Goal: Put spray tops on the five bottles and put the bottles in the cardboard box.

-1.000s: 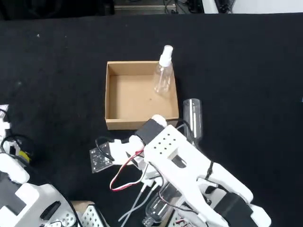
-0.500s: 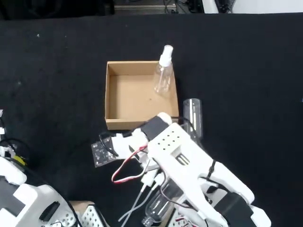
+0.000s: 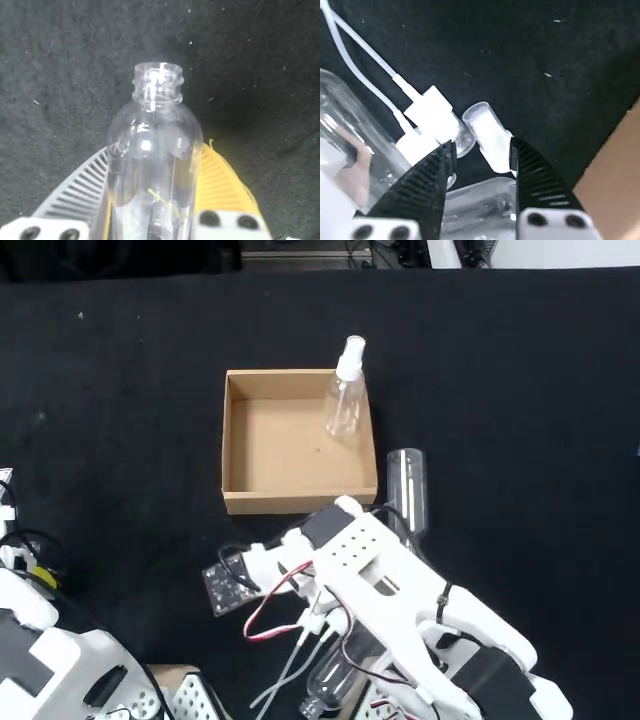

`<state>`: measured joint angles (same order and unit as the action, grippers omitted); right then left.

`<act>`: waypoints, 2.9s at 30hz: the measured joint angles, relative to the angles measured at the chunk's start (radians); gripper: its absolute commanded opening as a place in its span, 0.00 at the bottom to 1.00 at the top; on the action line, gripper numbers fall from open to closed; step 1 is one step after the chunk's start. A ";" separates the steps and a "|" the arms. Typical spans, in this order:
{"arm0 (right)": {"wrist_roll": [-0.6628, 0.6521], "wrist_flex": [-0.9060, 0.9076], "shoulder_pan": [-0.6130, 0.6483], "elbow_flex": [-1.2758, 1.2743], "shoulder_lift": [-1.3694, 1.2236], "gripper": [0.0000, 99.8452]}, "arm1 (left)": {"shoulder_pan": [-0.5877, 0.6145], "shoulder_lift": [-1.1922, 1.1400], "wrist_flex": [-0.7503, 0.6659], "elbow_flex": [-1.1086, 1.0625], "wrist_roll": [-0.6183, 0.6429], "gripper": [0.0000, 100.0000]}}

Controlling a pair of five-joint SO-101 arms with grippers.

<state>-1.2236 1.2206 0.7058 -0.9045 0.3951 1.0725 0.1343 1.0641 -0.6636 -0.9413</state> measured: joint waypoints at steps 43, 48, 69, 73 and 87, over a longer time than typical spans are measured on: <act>0.279 -0.224 -0.049 0.032 -0.158 0.11 | 0.000 0.000 0.002 0.000 0.000 0.03; 0.443 -0.230 -0.011 0.101 -0.158 0.11 | 0.000 0.000 0.002 0.000 0.000 0.03; 0.865 -0.292 0.209 0.313 -0.459 0.22 | 0.000 0.000 0.002 0.000 0.000 0.03; 0.792 -0.275 0.245 0.316 -0.460 0.17 | 0.000 0.000 0.002 0.000 0.000 0.03; 0.605 -0.242 0.236 0.316 -0.460 0.29 | 0.000 0.000 -0.002 -0.032 0.000 0.03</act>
<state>-0.6191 0.9782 0.9421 -0.5884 -0.0652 1.0725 0.1343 1.0625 -0.6958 -0.9413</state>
